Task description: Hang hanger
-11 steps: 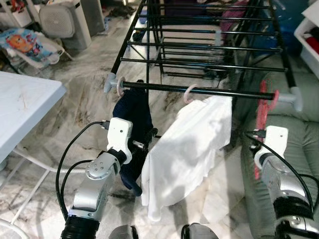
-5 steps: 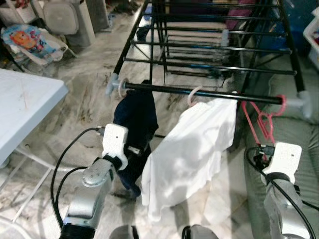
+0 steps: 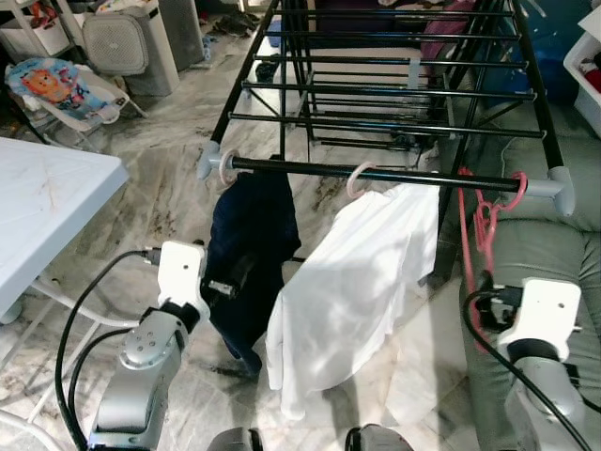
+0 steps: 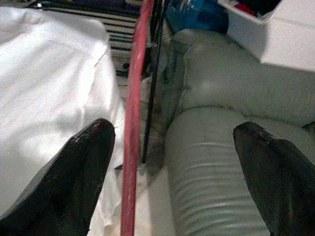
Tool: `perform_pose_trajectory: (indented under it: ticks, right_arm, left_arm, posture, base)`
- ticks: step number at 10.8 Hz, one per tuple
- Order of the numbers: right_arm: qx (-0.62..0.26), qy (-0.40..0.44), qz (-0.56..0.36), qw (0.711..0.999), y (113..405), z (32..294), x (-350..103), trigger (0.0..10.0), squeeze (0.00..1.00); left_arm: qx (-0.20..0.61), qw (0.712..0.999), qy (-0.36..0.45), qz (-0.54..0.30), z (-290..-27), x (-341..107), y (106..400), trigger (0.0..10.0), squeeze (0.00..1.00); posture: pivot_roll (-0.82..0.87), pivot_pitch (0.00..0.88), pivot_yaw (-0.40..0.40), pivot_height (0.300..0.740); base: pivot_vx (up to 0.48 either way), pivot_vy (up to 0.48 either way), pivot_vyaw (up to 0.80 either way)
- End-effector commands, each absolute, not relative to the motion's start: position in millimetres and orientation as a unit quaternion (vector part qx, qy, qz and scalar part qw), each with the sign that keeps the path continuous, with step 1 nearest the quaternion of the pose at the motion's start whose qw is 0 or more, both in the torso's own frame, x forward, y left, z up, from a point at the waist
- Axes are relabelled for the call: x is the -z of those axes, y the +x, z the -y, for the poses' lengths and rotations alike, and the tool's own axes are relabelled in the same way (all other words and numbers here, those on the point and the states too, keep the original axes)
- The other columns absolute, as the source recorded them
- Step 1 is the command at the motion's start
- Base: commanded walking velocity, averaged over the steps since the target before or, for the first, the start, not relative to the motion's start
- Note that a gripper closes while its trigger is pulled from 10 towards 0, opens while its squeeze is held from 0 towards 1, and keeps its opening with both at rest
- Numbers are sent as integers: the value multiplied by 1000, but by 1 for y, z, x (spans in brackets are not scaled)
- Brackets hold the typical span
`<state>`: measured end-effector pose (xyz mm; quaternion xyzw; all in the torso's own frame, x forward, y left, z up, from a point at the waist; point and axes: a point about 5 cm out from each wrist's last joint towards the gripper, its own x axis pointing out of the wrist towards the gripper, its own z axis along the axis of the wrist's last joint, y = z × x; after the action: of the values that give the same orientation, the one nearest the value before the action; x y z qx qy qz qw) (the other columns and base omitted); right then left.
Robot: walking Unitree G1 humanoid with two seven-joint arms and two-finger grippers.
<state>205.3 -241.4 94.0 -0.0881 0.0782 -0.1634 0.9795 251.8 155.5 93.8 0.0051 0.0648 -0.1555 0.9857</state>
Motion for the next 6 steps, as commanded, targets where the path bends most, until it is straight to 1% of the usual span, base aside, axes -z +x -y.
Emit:
perform_pose_trajectory:
  ticks: [1,3,5,6]
  right_arm:
    - [160,-68,-85,981,207,238,-93,10000,0]
    - [151,-87,-50,983,206,234,-107,10000,0]
    - [150,-121,-13,981,201,227,-123,10000,0]
    - [146,-101,-18,984,199,221,-122,10000,0]
  left_arm:
    - [152,987,12,-54,-155,-100,254,10000,0]
    - [145,988,12,-41,-158,-106,254,10000,0]
    - [138,989,9,-47,-161,-104,249,10000,0]
    - [138,989,11,-45,-161,-103,247,10000,0]
  posture:
    - [-85,38,81,740]
    - [-83,36,82,740]
    - [-86,37,90,740]
    - [-89,37,92,740]
  base:
    - [0,0,0]
    - [0,0,0]
    - [0,0,0]
    - [0,0,0]
